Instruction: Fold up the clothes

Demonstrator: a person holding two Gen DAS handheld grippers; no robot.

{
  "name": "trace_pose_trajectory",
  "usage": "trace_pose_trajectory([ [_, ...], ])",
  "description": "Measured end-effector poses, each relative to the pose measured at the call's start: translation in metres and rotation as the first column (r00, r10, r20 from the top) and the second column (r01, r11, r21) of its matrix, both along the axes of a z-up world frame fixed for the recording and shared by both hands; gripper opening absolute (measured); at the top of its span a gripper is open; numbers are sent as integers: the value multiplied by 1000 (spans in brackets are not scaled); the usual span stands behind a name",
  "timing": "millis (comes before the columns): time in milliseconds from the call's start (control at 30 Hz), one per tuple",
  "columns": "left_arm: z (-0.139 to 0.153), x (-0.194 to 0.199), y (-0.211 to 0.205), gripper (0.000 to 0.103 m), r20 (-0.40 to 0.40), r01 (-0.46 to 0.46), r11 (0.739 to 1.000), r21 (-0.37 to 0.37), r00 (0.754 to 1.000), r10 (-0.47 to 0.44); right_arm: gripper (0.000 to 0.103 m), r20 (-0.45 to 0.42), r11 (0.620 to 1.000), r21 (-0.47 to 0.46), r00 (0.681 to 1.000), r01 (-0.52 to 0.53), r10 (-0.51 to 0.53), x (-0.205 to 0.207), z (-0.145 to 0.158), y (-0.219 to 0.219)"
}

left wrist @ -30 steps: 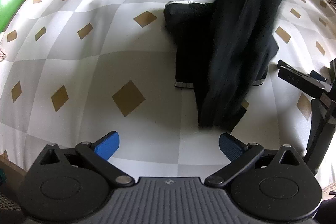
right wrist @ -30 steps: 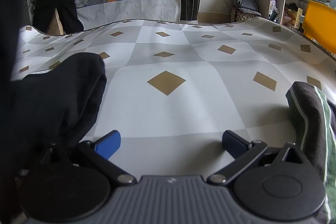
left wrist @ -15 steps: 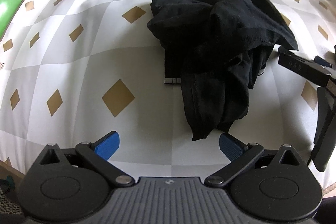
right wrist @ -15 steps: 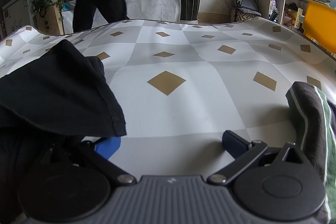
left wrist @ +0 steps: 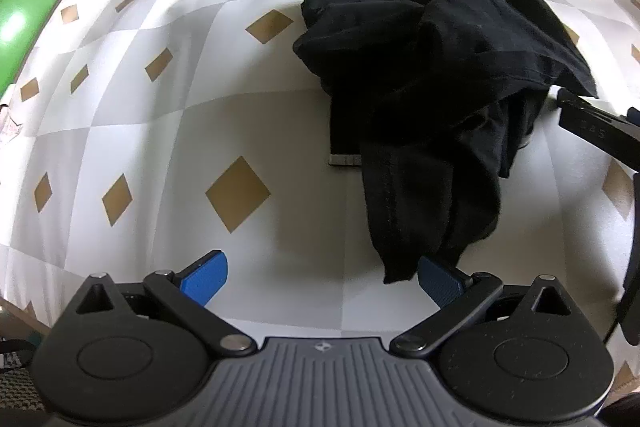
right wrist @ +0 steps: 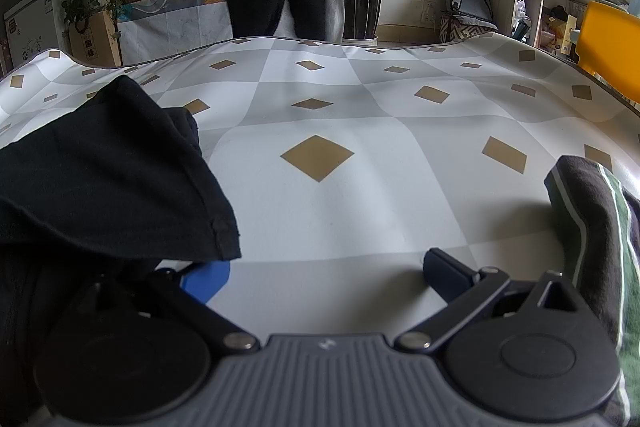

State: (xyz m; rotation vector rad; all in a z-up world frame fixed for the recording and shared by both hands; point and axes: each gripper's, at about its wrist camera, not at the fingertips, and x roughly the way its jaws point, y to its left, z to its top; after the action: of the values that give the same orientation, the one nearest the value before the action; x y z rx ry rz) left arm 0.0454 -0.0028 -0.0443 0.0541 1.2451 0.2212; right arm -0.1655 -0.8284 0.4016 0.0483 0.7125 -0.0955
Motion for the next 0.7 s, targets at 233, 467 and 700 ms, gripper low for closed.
trace_pose_trajectory([
  [233,-9,3,-1,102,-28,-3,1000,-2,1000,3,103,0,1000,0,1000,0,0,0,1,0],
  [467,-12,6,-5,102,-31,3,1000,-1,1000,-3,103,0,1000,0,1000,0,0,1,1,1],
  [700,-10,5,-3,102,-31,4,1000,-8,1000,-5,103,0,1000,0,1000,0,0,2,1,0],
])
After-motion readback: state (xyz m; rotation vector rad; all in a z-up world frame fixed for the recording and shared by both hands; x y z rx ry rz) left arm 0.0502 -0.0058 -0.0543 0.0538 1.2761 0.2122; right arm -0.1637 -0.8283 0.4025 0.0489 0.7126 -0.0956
